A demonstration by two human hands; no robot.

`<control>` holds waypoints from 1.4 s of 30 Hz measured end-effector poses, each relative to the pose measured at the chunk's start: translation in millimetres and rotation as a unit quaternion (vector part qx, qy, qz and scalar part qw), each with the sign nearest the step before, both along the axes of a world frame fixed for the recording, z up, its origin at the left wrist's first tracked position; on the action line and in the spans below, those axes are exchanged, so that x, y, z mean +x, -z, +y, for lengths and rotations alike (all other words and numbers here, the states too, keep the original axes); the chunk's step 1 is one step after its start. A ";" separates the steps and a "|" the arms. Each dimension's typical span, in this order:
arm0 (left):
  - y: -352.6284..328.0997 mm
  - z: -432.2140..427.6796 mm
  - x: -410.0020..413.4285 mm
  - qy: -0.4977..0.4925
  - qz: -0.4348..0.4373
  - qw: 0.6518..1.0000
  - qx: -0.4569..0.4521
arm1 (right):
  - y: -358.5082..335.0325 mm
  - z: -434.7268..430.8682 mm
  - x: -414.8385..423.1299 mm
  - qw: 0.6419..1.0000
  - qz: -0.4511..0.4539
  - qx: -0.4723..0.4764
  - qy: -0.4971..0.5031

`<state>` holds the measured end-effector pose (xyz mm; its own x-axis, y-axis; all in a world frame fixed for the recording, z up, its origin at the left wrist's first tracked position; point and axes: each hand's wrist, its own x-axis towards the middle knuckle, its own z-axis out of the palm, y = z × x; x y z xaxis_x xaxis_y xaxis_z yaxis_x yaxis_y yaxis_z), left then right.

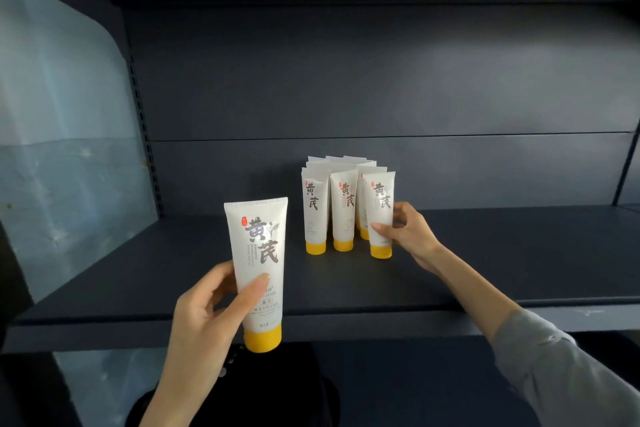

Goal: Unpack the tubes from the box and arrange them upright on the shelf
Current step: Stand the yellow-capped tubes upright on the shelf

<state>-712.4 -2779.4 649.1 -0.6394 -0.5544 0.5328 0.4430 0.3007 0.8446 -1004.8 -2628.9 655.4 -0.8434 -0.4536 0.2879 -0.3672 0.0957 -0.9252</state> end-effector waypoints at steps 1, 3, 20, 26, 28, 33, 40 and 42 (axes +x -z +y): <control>-0.5 -0.8 -2.4 0.000 -0.001 1.000 -0.001 | 2.1 -1.1 -2.3 1.000 0.006 0.004 0.005; -1.7 -3.2 -7.6 -0.002 -0.004 1.000 -0.004 | 5.2 -1.4 -5.7 0.999 0.029 0.026 0.016; -0.1 1.5 -57.8 0.006 0.029 1.000 0.007 | 10.4 -9.4 -20.2 0.996 0.070 0.032 0.049; -1.3 9.7 -67.8 0.006 0.050 0.999 0.018 | 13.0 -6.1 -24.0 0.995 0.081 0.028 0.057; -0.6 11.7 -68.9 0.005 0.051 0.999 0.014 | 13.9 -4.7 -25.5 0.996 0.070 0.025 0.056; -2.5 11.8 -69.1 0.011 0.052 0.999 0.005 | 11.2 1.3 -20.8 0.996 0.062 0.023 0.066; -18.9 10.5 -74.2 0.034 0.039 0.999 0.007 | -10.1 2.4 29.9 0.985 0.148 -0.081 0.048; -25.1 11.5 -79.1 0.043 0.032 0.999 0.008 | -10.6 2.2 53.1 0.983 0.149 -0.099 -0.043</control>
